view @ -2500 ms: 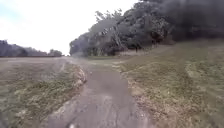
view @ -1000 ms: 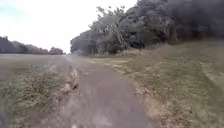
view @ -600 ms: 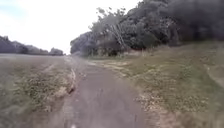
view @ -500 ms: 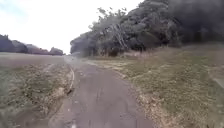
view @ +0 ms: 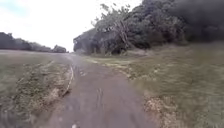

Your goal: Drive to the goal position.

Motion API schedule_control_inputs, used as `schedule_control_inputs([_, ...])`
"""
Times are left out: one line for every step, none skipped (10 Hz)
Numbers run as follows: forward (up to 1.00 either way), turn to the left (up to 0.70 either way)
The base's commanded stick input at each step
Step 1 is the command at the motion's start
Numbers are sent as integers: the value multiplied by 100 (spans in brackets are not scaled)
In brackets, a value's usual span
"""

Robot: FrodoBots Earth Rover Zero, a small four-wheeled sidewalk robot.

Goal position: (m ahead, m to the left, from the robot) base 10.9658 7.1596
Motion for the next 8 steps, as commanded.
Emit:
schedule_control_inputs([60, 1])
schedule_control_inputs([60, 1])
schedule_control_inputs([60, 1])
schedule_control_inputs([60, 1])
schedule_control_inputs([60, 7])
schedule_control_inputs([60, 16])
schedule_control_inputs([60, 16])
schedule_control_inputs([60, 13])
